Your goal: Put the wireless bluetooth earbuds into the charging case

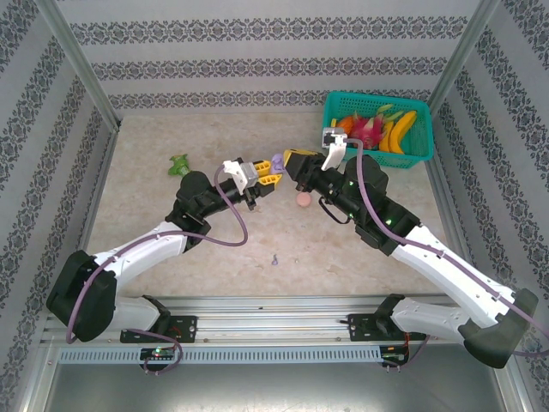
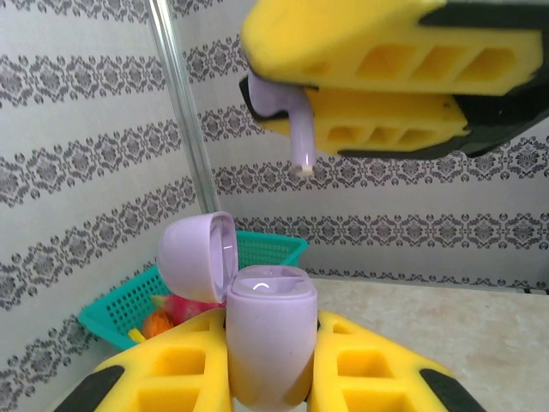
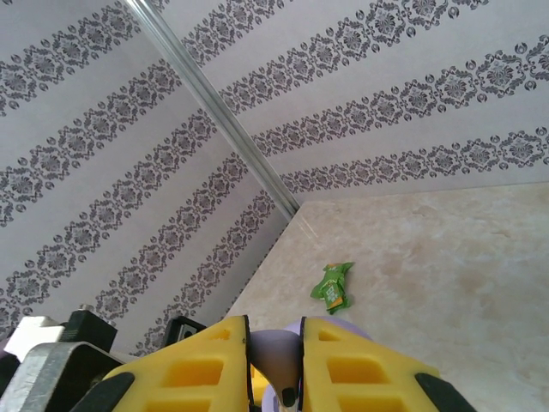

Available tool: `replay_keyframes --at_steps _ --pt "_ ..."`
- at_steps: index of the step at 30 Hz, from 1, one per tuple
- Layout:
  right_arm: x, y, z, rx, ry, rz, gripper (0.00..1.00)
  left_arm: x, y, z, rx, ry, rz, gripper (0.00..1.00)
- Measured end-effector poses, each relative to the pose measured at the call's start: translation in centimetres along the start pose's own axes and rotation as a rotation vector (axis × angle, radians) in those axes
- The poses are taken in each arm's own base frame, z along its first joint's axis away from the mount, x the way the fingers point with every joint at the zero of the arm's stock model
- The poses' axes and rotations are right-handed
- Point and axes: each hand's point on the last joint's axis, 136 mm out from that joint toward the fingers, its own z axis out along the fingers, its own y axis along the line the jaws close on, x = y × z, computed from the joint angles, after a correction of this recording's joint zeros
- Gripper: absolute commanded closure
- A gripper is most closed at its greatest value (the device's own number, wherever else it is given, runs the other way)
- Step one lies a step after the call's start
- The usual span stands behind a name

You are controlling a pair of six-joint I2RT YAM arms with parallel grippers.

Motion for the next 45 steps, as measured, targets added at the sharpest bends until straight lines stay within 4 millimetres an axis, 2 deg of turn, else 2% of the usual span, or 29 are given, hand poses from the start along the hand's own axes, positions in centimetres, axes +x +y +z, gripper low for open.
replay_keyframes --at_steps 7,18,45 --pt "0.0 0.3 0.1 -0.020 -0.017 0.000 0.83 -1.2 0.3 0.3 -0.003 -0.021 0.050 1.00" --pt "-0.1 0.4 0.2 -0.033 -0.036 0.001 0.83 -1.6 0.4 0.4 0.000 -0.029 0.057 1.00" --pt "1.4 -0.6 1.6 -0.009 -0.001 0.000 0.84 -1.0 0.5 0.4 -0.005 -0.002 0.042 1.00"
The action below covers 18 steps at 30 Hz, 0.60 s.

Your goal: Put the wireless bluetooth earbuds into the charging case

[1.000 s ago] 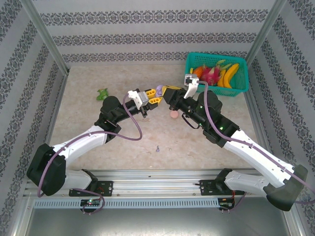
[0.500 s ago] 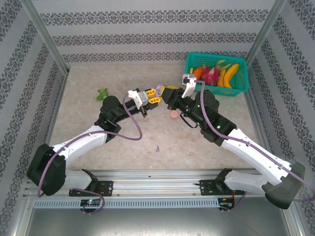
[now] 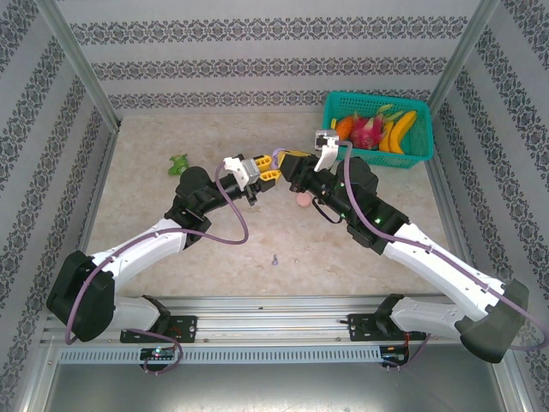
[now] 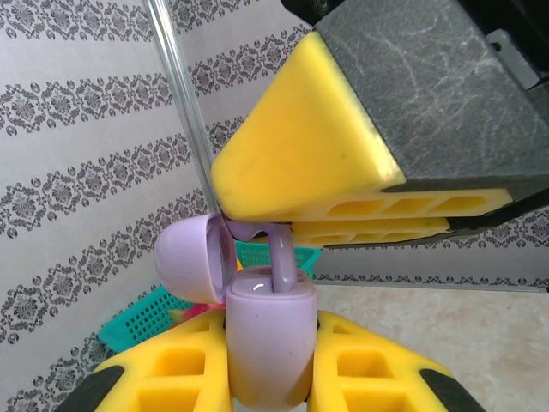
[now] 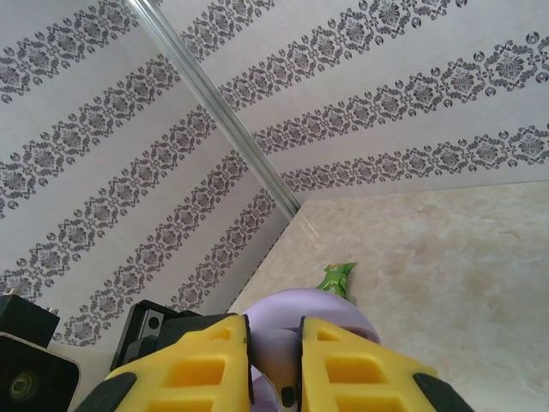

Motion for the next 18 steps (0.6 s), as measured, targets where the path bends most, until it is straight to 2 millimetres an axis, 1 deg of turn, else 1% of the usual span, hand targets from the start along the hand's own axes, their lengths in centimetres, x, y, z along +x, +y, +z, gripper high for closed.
replay_keyframes --at_steps 5,18 --pt "0.3 -0.1 0.3 0.002 0.010 -0.008 0.85 0.2 0.1 0.0 -0.006 0.009 -0.005 1.00" --pt "2.0 -0.9 1.8 0.023 0.063 -0.074 0.85 1.4 0.7 -0.1 -0.046 0.056 -0.057 1.00"
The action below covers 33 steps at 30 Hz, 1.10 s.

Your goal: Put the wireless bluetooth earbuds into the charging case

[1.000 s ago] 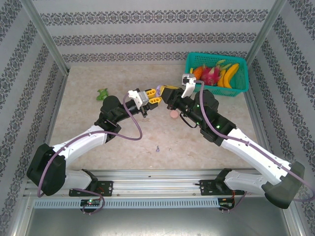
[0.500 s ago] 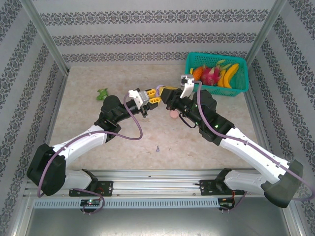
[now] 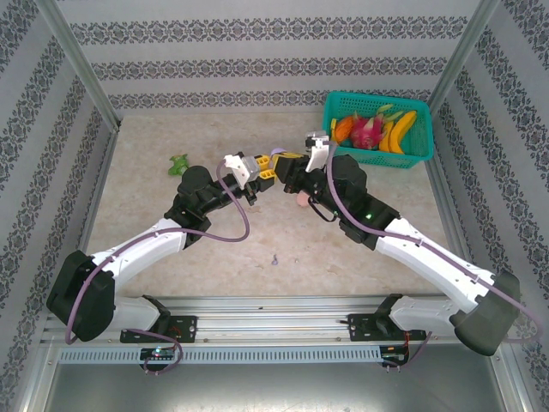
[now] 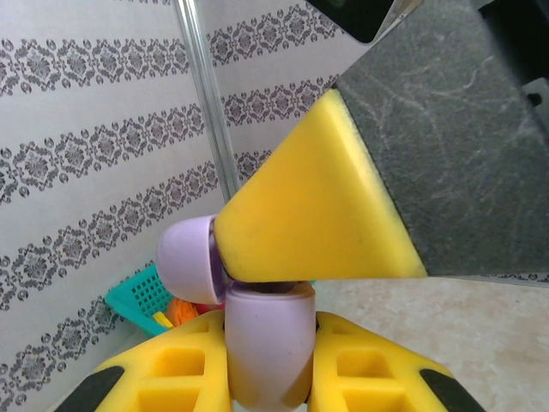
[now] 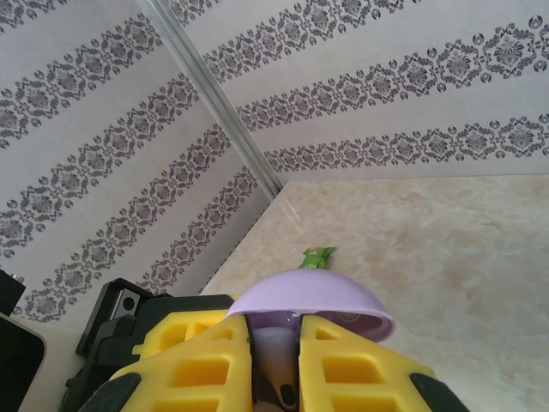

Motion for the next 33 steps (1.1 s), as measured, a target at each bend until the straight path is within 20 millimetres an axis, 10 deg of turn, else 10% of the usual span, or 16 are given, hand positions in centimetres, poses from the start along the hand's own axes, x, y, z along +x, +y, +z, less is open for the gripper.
replay_keyframes --at_steps 18,33 --pt "0.2 0.7 0.5 -0.001 0.098 0.047 0.37 1.7 -0.1 -0.1 -0.020 -0.044 -0.117 1.00" --pt "-4.2 -0.5 -3.7 0.024 0.011 0.184 0.34 3.1 0.0 -1.0 -0.064 -0.047 -0.141 1.00"
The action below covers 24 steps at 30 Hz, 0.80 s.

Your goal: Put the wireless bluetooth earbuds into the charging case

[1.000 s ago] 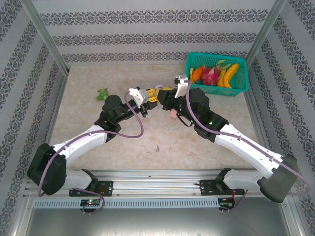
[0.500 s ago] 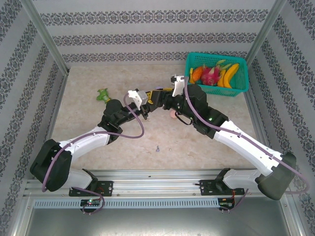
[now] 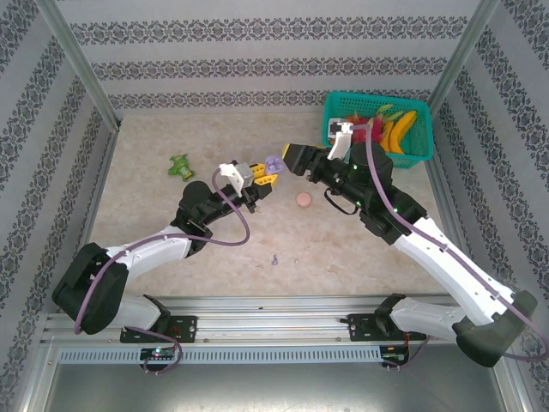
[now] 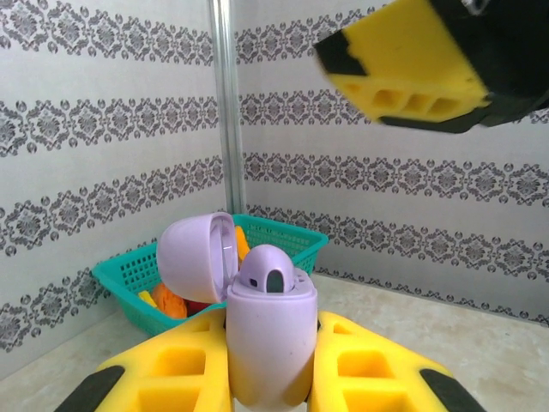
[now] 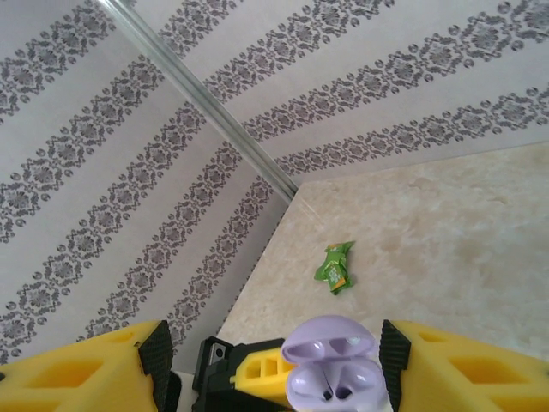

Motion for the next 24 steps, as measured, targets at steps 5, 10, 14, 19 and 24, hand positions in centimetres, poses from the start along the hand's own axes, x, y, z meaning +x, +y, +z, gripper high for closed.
replay_keyframes --at_steps 5,10,14,19,24 --pt "3.3 -3.8 -1.3 0.146 0.082 0.073 0.35 0.1 0.4 -0.7 -0.032 0.001 0.000 1.00" --pt "13.0 -10.4 -1.7 0.372 0.301 0.147 0.38 -1.2 1.5 -2.1 -0.090 -0.026 0.016 1.00" --pt "21.7 -14.3 -2.4 0.548 0.506 0.161 0.39 -1.9 2.8 -3.6 -0.153 -0.044 0.030 1.00" --pt "27.9 -16.2 -2.0 0.677 0.648 0.124 0.43 -2.7 3.3 -5.1 -0.199 -0.062 0.040 1.00" --pt "32.5 -16.7 -1.5 0.740 0.761 0.065 0.44 -3.3 3.3 -6.3 -0.221 -0.071 0.045 1.00"
